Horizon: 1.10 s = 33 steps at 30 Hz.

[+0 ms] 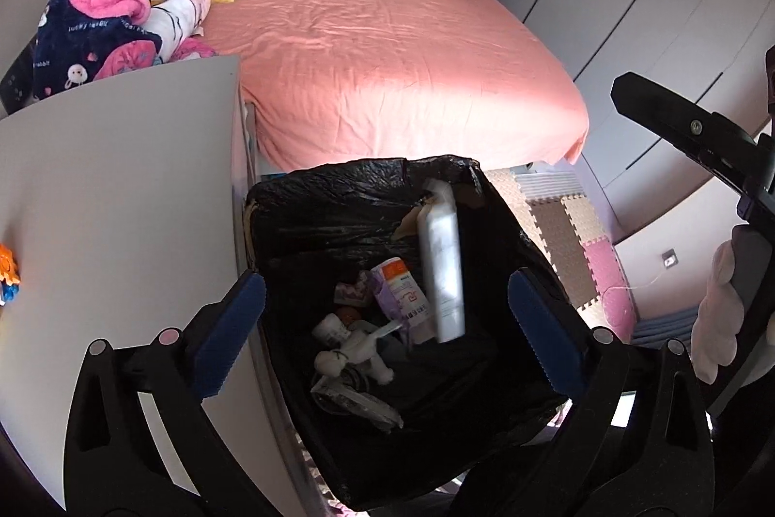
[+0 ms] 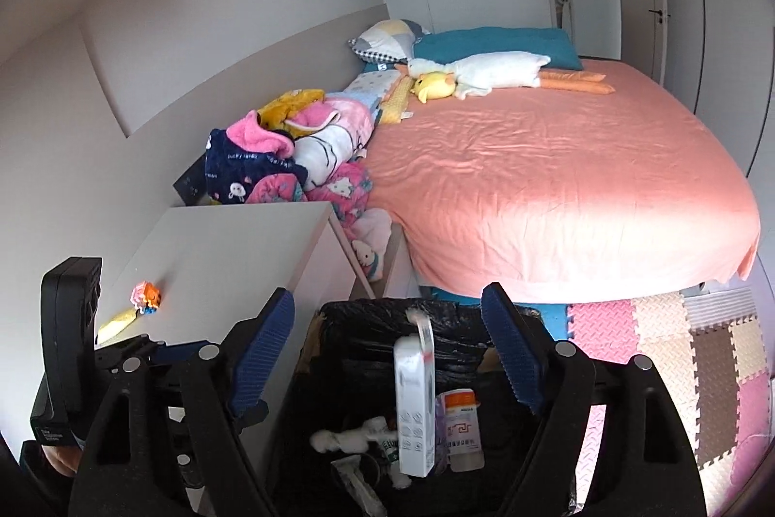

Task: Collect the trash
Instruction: 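Carry the foam toy and thermometer box over the black bag and release them, then move both open tools back over the table toward the yellow wrapper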

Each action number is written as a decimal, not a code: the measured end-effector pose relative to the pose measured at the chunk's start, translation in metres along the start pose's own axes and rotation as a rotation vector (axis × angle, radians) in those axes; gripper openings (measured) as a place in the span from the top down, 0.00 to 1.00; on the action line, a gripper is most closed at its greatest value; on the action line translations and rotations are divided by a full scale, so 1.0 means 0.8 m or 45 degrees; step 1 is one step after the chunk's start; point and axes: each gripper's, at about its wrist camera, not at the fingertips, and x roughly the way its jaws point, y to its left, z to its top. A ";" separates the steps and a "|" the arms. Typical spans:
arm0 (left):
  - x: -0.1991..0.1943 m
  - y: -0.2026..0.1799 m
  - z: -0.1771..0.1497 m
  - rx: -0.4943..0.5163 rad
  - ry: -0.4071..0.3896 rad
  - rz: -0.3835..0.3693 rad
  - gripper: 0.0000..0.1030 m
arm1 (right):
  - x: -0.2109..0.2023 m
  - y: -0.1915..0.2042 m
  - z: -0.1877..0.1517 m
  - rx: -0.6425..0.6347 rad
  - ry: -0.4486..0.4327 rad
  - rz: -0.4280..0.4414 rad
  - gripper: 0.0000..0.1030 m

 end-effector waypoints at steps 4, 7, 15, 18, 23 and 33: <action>-0.002 -0.004 0.002 0.017 -0.006 -0.007 0.06 | 0.000 -0.005 0.004 0.010 0.003 -0.001 0.22; -0.004 -0.005 0.002 0.030 -0.015 -0.009 0.06 | 0.000 -0.006 0.006 0.011 0.009 0.000 0.22; -0.004 0.001 0.001 0.019 -0.006 0.008 0.06 | 0.002 -0.004 0.004 0.002 0.029 0.014 0.22; -0.007 0.006 0.000 0.008 -0.011 0.015 0.06 | 0.007 0.002 0.003 -0.009 0.039 0.022 0.22; -0.015 0.019 -0.008 -0.019 -0.019 0.030 0.06 | 0.015 0.017 0.002 -0.041 0.054 0.041 0.22; -0.031 0.063 -0.033 -0.126 -0.032 0.117 0.06 | 0.041 0.066 -0.004 -0.123 0.126 0.119 0.22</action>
